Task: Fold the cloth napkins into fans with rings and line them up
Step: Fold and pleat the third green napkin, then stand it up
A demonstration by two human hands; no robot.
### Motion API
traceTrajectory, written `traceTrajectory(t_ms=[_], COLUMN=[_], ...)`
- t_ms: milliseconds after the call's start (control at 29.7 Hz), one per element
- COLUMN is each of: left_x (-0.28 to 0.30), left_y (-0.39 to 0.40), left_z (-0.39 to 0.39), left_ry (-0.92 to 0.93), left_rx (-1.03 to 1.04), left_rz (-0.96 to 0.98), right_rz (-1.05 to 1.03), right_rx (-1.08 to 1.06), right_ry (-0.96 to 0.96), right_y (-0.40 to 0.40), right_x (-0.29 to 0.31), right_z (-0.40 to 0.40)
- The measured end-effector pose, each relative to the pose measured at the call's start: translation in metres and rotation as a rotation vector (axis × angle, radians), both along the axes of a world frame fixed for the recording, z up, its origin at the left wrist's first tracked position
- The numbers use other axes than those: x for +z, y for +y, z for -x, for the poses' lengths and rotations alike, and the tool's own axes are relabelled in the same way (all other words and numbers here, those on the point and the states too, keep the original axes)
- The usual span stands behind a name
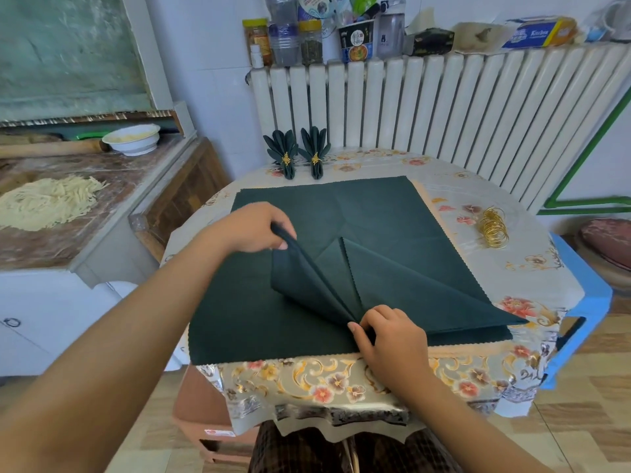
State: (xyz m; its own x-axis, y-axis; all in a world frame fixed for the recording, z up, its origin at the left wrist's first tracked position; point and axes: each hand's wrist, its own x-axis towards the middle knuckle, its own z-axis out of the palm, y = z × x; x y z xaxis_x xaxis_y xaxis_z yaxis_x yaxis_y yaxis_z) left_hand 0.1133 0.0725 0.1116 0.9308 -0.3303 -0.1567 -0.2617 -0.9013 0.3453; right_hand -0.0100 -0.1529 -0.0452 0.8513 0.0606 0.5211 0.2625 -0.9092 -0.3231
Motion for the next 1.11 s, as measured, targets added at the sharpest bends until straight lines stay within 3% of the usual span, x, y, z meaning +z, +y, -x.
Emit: traceTrajectory(t_ms=[168,337,876,1111], left_x=[-0.053,-0.110,-0.142,-0.148], left_y=[-0.037,-0.075,-0.098,-0.106], left_z=[-0.038,-0.054,-0.065,-0.052], left_ry=[0.044,0.023,-0.116,-0.416], left_rx=[0.301,0.434,0.553,0.381], left_rz=[0.445,0.578,0.436,0.303], right_rz=[-0.005,-0.017,-0.052,-0.033], right_rx=[-0.084,-0.102,-0.107,-0.112], right_ry=[-0.043,-0.082,-0.078,-0.082], right_y=[0.007,0.010,0.009,0.011], right_x=[-0.001,-0.003,-0.010,-0.005], right_z=[0.001,0.000,-0.006,-0.007])
